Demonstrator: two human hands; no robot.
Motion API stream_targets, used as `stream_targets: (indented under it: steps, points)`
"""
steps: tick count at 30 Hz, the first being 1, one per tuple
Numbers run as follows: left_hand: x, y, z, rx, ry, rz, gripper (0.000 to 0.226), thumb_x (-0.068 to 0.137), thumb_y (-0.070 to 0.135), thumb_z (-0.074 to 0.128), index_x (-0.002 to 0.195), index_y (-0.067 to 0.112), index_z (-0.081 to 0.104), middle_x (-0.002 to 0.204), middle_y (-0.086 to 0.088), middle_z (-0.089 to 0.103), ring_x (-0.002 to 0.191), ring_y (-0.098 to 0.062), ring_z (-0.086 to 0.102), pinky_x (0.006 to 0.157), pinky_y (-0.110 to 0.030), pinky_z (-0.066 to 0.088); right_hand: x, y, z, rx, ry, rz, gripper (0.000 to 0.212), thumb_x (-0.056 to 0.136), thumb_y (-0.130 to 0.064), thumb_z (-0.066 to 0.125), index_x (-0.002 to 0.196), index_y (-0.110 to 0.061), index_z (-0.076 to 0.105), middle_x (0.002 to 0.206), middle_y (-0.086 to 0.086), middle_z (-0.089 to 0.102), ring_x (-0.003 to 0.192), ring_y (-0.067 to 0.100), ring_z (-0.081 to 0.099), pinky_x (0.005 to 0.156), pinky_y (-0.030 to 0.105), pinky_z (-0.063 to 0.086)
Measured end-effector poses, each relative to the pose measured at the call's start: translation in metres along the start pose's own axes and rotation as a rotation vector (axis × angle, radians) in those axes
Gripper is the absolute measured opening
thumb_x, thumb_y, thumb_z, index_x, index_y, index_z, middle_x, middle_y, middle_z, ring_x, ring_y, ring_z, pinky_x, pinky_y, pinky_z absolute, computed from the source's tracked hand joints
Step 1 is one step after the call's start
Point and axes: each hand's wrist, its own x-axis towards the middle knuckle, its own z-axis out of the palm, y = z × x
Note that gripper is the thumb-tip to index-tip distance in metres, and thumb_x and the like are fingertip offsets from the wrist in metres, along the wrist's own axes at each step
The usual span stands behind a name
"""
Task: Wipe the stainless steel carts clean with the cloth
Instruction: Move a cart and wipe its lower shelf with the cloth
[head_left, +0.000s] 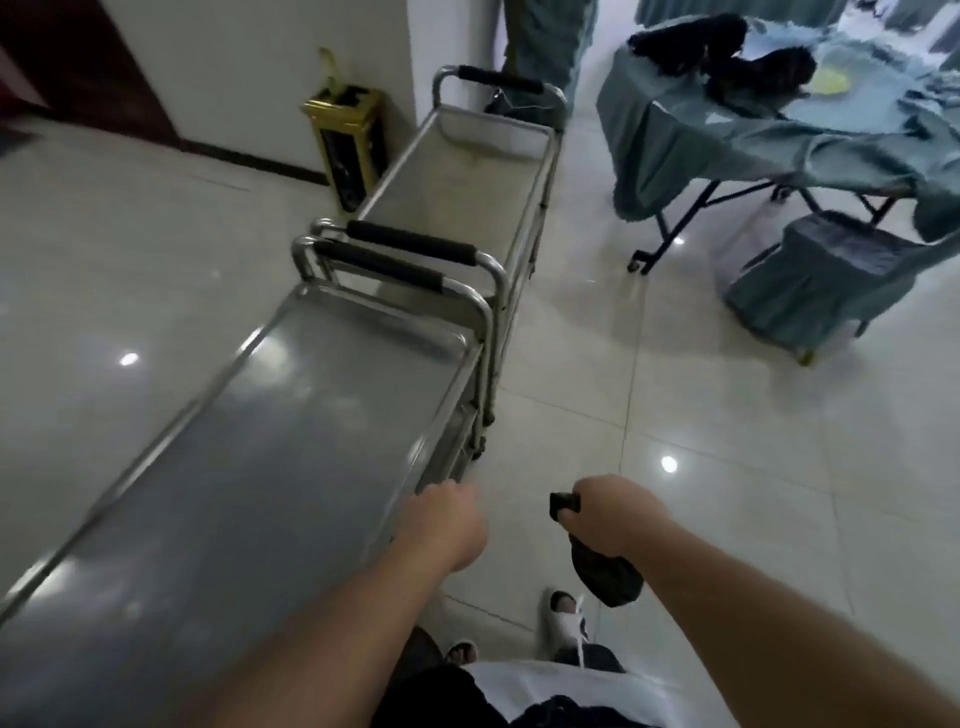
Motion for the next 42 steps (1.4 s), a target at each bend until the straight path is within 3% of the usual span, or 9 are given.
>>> stream_targets:
  steps: [5,10,14,20,26,34,42]
  points:
    - [0.004,-0.016,0.004,-0.282,0.044,-0.374,0.037,0.100,0.034,0.053,0.132,0.017,0.061,0.135,-0.011,0.063,0.122,-0.034,0.062,0.102,-0.045,0.053,0.079,-0.019,-0.030,-0.173,-0.047,-0.319,0.038,0.095,-0.059,0.042,0.093,-0.026,0.061,0.083,-0.004,0.061,0.071,0.014,0.058,0.057,0.030,0.042]
    - [-0.034,0.001,0.032,-0.441,0.062,-0.682,0.035,0.101,0.036,0.055,0.129,0.017,0.062,0.134,-0.011,0.064,0.123,-0.034,0.062,0.100,-0.044,0.052,0.114,-0.037,-0.038,-0.304,-0.129,-0.561,0.036,0.095,-0.061,0.042,0.082,-0.029,0.054,0.081,-0.004,0.061,0.073,0.015,0.060,0.069,0.034,0.053]
    - [-0.077,0.023,0.069,-0.562,0.048,-0.859,0.027,0.101,0.033,0.053,0.124,0.019,0.058,0.131,-0.009,0.062,0.119,-0.033,0.061,0.094,-0.044,0.050,0.108,-0.049,-0.023,-0.425,-0.152,-0.699,0.030,0.096,-0.054,0.045,0.085,-0.028,0.055,0.082,-0.004,0.061,0.073,0.013,0.061,0.065,0.033,0.050]
    - [-0.143,0.038,0.125,-0.755,0.072,-1.110,0.038,0.104,0.036,0.047,0.136,0.018,0.058,0.140,-0.009,0.061,0.125,-0.031,0.060,0.104,-0.043,0.050,0.063,-0.079,0.016,-0.578,-0.226,-0.912,0.031,0.096,-0.055,0.048,0.090,-0.027,0.062,0.080,-0.004,0.065,0.070,0.011,0.062,0.058,0.028,0.046]
    - [-0.199,0.049,0.183,-0.834,0.039,-1.168,0.044,0.102,0.038,0.043,0.141,0.023,0.054,0.141,-0.005,0.059,0.124,-0.028,0.058,0.104,-0.042,0.048,0.023,-0.102,0.065,-0.646,-0.253,-0.966,0.032,0.096,-0.056,0.049,0.094,-0.028,0.063,0.082,-0.004,0.066,0.075,0.014,0.064,0.071,0.033,0.057]
    - [-0.268,0.047,0.257,-0.773,-0.012,-1.098,0.041,0.104,0.036,0.044,0.142,0.022,0.054,0.138,-0.004,0.058,0.123,-0.027,0.057,0.104,-0.043,0.047,-0.044,-0.105,0.148,-0.478,-0.247,-0.884,0.035,0.097,-0.058,0.048,0.084,-0.028,0.061,0.077,-0.004,0.066,0.070,0.015,0.065,0.067,0.034,0.057]
    - [-0.286,0.036,0.287,-0.771,-0.055,-1.091,0.040,0.105,0.035,0.045,0.142,0.021,0.054,0.137,-0.005,0.058,0.121,-0.027,0.057,0.101,-0.042,0.048,-0.082,-0.136,0.203,-0.453,-0.307,-0.961,0.034,0.096,-0.058,0.048,0.093,-0.028,0.063,0.076,-0.004,0.065,0.070,0.016,0.064,0.068,0.037,0.059]
